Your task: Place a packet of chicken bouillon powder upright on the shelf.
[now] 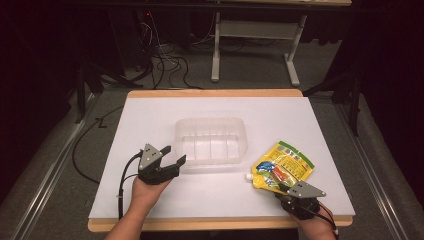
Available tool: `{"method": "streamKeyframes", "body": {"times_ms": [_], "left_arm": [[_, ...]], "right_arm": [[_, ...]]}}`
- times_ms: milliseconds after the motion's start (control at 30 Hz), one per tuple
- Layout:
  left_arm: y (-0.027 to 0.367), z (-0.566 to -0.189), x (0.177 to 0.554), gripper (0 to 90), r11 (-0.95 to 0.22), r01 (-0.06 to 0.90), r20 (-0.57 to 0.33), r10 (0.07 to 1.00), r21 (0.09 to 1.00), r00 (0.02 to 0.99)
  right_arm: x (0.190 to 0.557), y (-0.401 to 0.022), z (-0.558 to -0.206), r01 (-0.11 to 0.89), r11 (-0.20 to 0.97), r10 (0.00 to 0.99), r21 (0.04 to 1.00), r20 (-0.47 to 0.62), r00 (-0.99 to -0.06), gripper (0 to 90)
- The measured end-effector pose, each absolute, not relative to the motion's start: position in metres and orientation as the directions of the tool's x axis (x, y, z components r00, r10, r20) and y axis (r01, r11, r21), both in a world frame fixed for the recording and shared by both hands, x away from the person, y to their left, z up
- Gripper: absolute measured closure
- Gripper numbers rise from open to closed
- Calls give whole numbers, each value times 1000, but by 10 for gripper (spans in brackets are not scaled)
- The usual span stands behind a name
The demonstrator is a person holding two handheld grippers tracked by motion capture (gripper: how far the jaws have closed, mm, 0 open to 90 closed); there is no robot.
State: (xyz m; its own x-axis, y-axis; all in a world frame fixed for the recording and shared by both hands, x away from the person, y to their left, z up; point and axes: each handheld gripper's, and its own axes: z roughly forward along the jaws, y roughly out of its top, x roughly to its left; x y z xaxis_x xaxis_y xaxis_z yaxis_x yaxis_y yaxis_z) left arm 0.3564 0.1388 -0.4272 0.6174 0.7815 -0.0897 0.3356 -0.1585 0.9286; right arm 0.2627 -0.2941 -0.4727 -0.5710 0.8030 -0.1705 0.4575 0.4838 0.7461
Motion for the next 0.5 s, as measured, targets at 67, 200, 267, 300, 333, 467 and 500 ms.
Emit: {"method": "streamKeyframes", "body": {"times_ms": [67,200,267,300,333,467,500], "left_arm": [[140,-427,356,347,-157,338,-91,783,928,615],[150,-428,351,347,-154,349,-94,794,925,601],[155,-429,350,350,-149,354,-98,799,923,593],[157,-429,349,350,-149,356,-97,802,922,589],[157,-429,349,350,-149,356,-97,802,922,589],[167,-430,344,350,-139,364,-101,816,921,569],[168,-430,343,350,-139,366,-102,818,920,566]], "right_arm": [[265,-292,-473,446,497,793,744,-181,-582,746],[271,-288,-472,444,505,784,740,-178,-595,792],[274,-287,-471,448,503,782,739,-168,-600,808],[276,-286,-471,449,500,783,741,-164,-600,826],[276,-286,-471,449,500,783,741,-164,-600,826],[283,-281,-469,440,512,777,738,-180,-603,898],[285,-280,-469,444,503,781,741,-169,-602,900]]}}
